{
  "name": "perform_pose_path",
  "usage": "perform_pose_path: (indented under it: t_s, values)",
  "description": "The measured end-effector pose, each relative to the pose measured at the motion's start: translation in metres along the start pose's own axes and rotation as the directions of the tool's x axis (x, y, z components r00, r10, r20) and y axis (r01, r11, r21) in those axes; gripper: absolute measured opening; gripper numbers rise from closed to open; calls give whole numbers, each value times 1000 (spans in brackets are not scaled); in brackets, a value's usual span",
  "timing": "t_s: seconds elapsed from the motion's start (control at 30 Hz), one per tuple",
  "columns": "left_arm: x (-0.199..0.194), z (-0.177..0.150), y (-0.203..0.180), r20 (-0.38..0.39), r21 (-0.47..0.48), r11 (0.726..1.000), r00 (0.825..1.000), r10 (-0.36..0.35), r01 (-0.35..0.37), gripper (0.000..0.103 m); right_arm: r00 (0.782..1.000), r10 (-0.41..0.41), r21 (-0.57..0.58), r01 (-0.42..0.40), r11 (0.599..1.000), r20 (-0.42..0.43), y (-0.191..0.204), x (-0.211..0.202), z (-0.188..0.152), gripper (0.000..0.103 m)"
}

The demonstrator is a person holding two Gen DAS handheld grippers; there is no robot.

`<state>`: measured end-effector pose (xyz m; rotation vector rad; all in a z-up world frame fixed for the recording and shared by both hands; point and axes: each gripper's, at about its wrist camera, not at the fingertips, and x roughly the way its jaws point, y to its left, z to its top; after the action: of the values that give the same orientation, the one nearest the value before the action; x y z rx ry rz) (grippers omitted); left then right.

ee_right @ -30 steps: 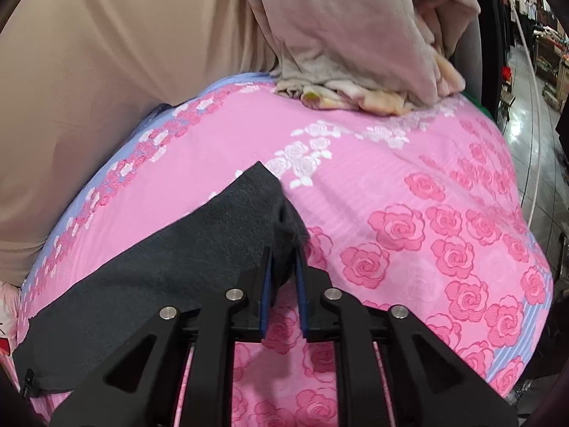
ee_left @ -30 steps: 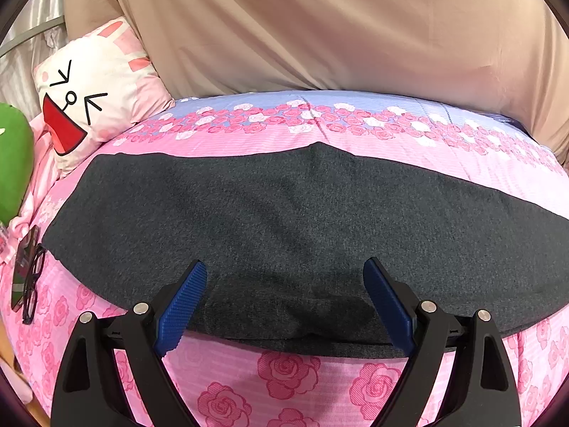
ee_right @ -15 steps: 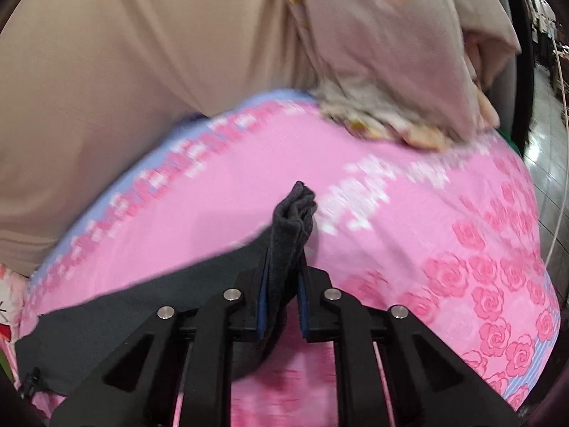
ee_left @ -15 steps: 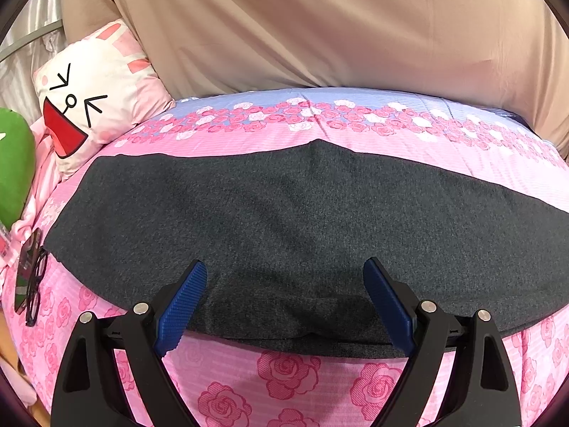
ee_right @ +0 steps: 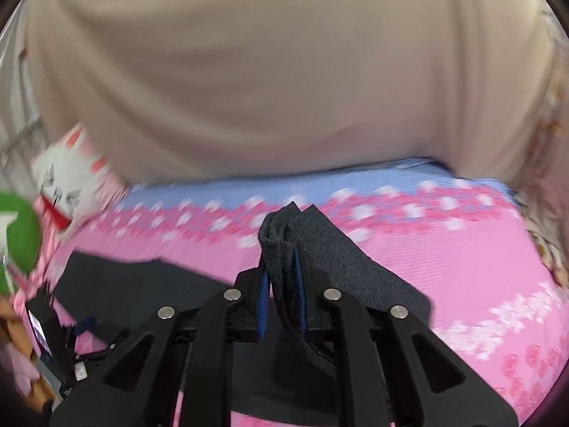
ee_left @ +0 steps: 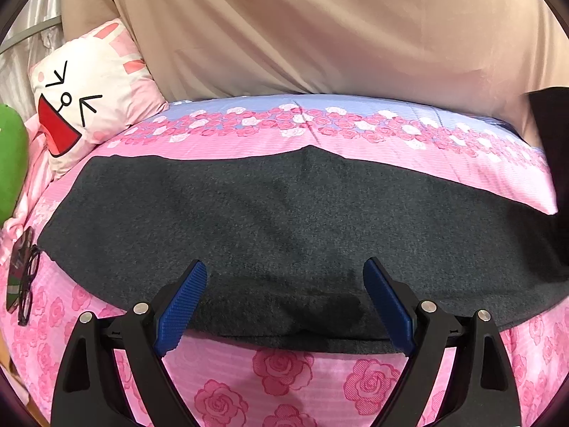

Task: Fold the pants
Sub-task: 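Carry the held leg end with the right tool toward the left tool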

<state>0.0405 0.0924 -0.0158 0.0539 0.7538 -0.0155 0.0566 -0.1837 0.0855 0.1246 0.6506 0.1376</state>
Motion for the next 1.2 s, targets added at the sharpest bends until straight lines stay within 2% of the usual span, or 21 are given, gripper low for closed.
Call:
perform_pose_path:
  t_s: [0.1, 0.2, 0.27, 0.37, 0.53, 0.6, 0.7, 0.73, 0.83, 0.87, 0.9, 0.97, 1.0, 1.07, 1.13, 1.2]
  values:
    - [-2, -1, 1, 3, -5, 1000, 1000, -23, 23, 87, 991, 43, -75, -52, 996, -123, 46, 48, -36, 12]
    - [-3, -2, 4, 1, -18, 999, 999, -52, 52, 87, 975, 30, -106, -54, 993, -221, 65, 89, -72, 12]
    - [-3, -2, 7, -5, -28, 997, 997, -75, 75, 87, 965, 18, -103, -46, 994, -260, 63, 105, -90, 12]
    - [-3, -3, 9, -8, -36, 995, 996, -90, 90, 87, 973, 7, -116, -34, 993, -230, 64, 100, -97, 12]
    - [-2, -2, 8, -6, -37, 995, 996, -93, 93, 87, 983, 25, -120, -48, 992, -184, 79, 83, -85, 12]
    - [-2, -2, 8, -6, -36, 995, 996, -92, 92, 87, 981, 25, -132, -50, 990, -191, 84, 87, -84, 12]
    - [-2, -3, 8, -7, -39, 995, 996, -92, 92, 87, 971, 25, -115, -54, 992, -238, 80, 108, -99, 23]
    - [-2, -3, 9, -8, -42, 995, 996, -93, 92, 87, 977, 39, -107, -62, 992, -208, 78, 104, -103, 27]
    - [-3, -3, 11, -8, -54, 994, 995, -98, 97, 87, 980, 51, -93, -69, 993, -190, 76, 96, -105, 40]
    - [-2, -3, 11, -9, -57, 994, 995, -98, 98, 87, 981, 47, -96, -66, 993, -187, 76, 96, -105, 41]
    - [-2, -3, 12, -11, -59, 993, 995, -98, 98, 87, 981, 37, -104, -58, 993, -191, 75, 98, -106, 41]
    - [-2, -3, 12, -13, -58, 994, 995, -98, 97, 87, 981, 26, -106, -47, 993, -194, 74, 102, -105, 31]
    - [-2, -3, 12, -12, -58, 994, 995, -98, 97, 87, 980, 45, -87, -63, 994, -194, 72, 102, -101, 13]
    - [-2, -3, 12, -10, -57, 994, 995, -97, 96, 87, 979, 89, -45, -99, 994, -181, 72, 97, -91, 11]
    - [-1, -3, 11, -12, -58, 994, 995, -96, 96, 87, 986, 99, -66, -109, 992, -136, 83, 85, -79, 11]
    - [-1, -3, 12, -12, -60, 994, 995, -97, 96, 87, 976, 151, -66, -163, 984, -155, 93, 87, -76, 11]
